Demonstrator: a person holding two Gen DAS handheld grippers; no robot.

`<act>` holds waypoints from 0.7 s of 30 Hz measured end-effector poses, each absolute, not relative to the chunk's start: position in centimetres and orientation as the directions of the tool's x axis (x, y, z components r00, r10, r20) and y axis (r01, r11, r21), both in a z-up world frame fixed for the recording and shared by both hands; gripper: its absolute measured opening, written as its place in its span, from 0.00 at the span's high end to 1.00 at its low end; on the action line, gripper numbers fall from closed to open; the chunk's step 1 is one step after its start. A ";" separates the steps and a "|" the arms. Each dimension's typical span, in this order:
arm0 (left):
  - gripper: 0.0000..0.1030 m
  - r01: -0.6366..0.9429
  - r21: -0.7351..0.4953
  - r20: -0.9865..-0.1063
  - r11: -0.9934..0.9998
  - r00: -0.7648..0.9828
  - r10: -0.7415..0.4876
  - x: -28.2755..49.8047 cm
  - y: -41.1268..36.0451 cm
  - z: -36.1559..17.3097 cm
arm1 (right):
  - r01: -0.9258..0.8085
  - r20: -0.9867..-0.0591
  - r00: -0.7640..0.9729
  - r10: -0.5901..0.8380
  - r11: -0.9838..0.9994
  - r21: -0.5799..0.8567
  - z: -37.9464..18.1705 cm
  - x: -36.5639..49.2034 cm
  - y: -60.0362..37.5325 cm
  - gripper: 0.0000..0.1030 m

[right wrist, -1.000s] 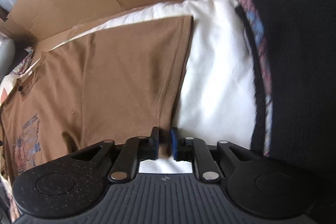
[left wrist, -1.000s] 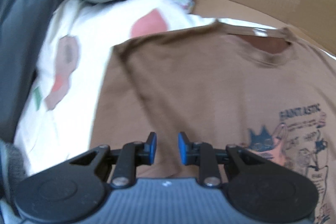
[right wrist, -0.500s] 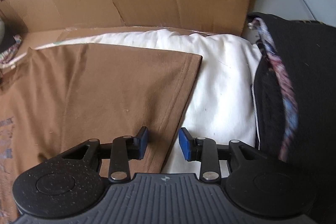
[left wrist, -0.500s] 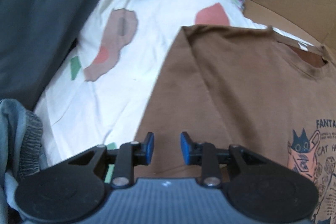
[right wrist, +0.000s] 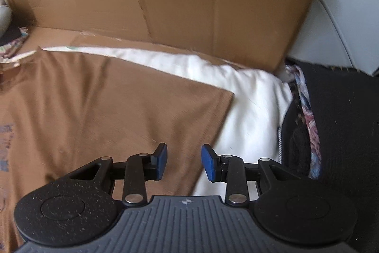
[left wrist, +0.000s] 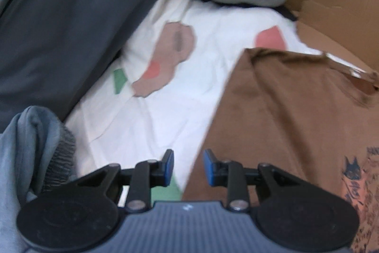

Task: Fold clothes

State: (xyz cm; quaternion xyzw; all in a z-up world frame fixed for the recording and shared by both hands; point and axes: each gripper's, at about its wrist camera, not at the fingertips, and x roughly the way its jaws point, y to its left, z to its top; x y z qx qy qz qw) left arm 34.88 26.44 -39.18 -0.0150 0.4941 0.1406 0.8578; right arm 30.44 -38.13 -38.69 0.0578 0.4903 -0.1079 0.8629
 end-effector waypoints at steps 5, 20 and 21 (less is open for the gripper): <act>0.72 -0.217 0.027 -0.864 0.976 0.486 0.132 34.4 24.1 -39.7 | 0.209 -0.852 0.514 -0.102 0.978 0.009 -38.2 30.8 -36.9 0.62; 0.61 -0.131 -0.029 -0.862 0.991 0.505 0.042 34.0 19.6 -41.8 | 0.181 -0.858 0.510 -0.065 0.983 0.033 -38.7 31.3 -35.3 0.62; 0.55 -0.127 -0.021 -0.861 0.992 0.507 0.047 34.0 19.4 -41.9 | 0.179 -0.858 0.510 -0.065 0.983 0.032 -38.8 31.3 -35.3 0.62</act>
